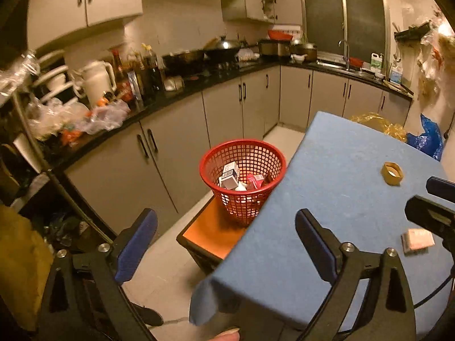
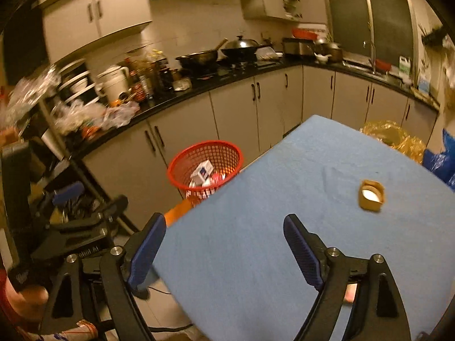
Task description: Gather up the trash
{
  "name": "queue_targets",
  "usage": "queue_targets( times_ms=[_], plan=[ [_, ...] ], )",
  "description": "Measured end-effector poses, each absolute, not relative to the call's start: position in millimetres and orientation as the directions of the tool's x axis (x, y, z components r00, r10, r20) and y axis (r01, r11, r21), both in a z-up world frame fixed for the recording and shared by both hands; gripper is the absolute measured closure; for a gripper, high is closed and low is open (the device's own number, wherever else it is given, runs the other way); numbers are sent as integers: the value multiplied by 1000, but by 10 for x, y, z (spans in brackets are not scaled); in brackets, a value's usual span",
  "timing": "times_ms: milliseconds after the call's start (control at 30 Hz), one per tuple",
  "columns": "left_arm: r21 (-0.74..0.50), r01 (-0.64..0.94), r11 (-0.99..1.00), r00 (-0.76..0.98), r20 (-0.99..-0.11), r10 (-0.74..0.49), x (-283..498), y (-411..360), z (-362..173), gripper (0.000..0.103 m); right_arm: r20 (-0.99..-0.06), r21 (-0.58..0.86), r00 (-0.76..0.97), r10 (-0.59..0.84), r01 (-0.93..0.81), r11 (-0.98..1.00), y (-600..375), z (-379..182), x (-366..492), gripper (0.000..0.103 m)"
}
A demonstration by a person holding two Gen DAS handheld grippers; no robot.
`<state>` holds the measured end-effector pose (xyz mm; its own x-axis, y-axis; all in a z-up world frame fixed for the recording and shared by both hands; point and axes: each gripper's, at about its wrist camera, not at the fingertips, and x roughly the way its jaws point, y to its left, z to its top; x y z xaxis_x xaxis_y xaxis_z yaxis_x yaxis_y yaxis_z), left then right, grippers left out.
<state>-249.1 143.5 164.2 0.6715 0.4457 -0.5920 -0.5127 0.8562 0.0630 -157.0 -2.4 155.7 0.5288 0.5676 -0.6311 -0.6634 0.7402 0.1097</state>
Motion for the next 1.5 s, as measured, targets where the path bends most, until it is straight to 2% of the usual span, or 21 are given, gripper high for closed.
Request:
queue_targets(
  times_ms=[133,467,700,1033,1500],
  plan=[
    [88,-452,888,716,-558,419,-2655,1103,1787,2,-616,60,559,556,-670,740,-333,1633,-1790,11],
    [155,-433,888,736,-508,448,-2703,761,1837,2,-591,-15,608,531,-666,746,-570,1649,-1987,9],
    [187,-429,884,715,-529,458,-2686,652,1720,2,-603,-15,589,537,-682,731,-591,1589,-2005,9],
    [136,-478,868,666,-588,459,-2710,814,1609,2,-612,-14,562,556,-711,703,-508,1571,-2016,9],
    [124,-478,870,658,-605,448,-2750,919,1596,2,-612,-16,555,564,-722,692,-397,1571,-2047,9]
  ],
)
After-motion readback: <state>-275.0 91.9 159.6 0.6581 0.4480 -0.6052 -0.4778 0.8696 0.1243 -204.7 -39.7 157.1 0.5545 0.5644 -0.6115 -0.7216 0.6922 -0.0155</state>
